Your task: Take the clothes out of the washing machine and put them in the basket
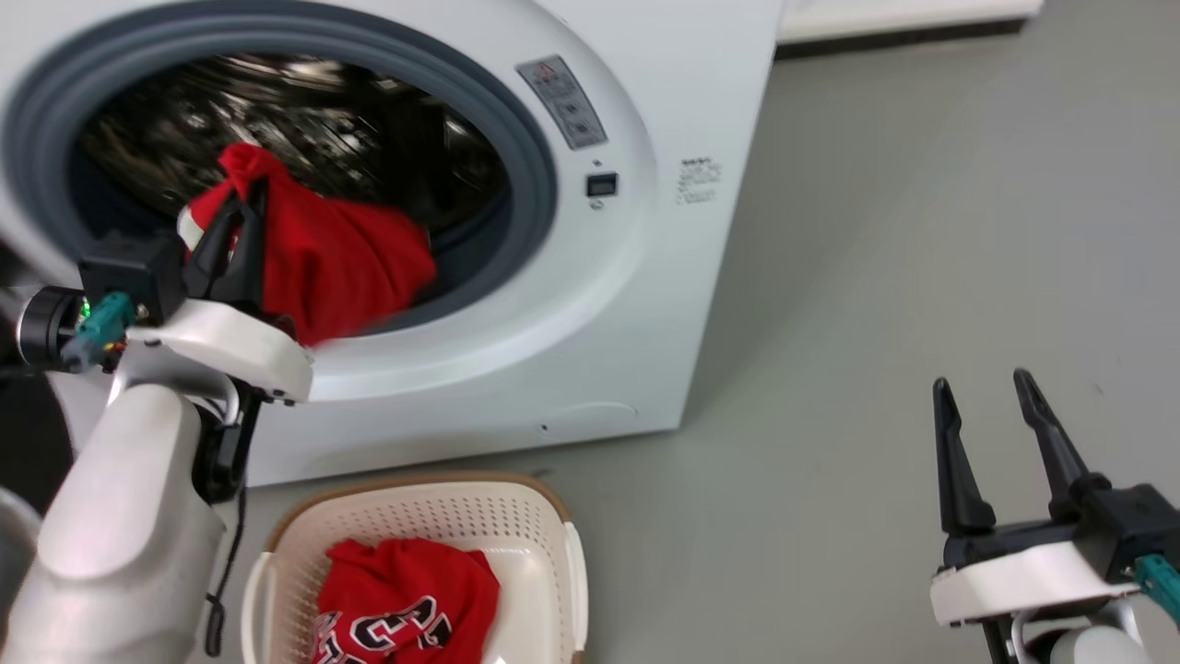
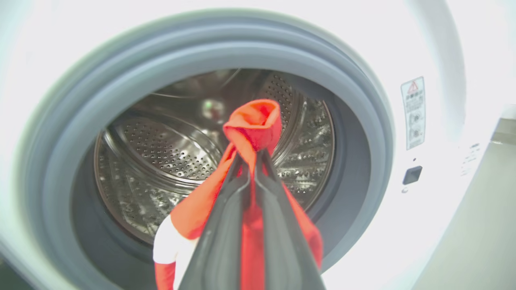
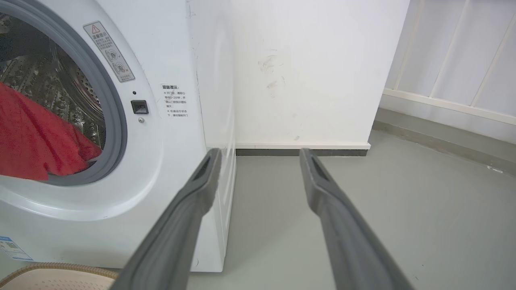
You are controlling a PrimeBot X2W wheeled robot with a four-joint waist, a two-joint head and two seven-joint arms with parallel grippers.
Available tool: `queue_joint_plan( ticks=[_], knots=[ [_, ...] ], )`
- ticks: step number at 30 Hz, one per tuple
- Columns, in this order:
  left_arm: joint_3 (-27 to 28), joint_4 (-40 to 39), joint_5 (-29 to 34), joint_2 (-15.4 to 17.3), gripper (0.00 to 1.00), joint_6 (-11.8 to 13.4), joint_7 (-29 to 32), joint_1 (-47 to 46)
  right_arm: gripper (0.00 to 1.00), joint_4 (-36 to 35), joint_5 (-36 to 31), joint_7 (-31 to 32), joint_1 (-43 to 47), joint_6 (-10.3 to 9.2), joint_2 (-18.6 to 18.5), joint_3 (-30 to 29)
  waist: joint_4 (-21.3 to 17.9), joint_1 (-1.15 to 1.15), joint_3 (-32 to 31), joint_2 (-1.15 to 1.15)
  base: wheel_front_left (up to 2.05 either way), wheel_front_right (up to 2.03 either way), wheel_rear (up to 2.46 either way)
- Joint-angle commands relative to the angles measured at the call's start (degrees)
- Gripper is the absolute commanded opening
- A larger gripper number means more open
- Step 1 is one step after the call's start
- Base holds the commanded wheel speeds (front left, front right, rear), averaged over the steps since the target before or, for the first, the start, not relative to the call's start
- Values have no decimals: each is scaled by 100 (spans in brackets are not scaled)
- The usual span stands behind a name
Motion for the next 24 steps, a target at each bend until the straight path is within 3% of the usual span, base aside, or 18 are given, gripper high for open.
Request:
queue_joint_plan(
  ticks=[1,8,14,24],
  knots=[
    [137,-379,84,-52,0,58,-29,222,100,33,-26,-11,127,-7,5,-17,255,1,-290,0,0,0,0],
    [408,-1881,275,-232,0,78,-23,1102,100,60,-76,-11,332,-8,4,-51,512,1,-612,0,0,0,0],
    [105,-2553,196,-281,0,4,236,1731,100,22,-88,-11,385,-7,4,-58,637,1,-583,0,0,0,0],
    [-400,-2374,61,-365,0,-139,601,2364,100,-53,-138,-11,129,-7,4,-10,605,1,22,0,0,0,0]
  ],
)
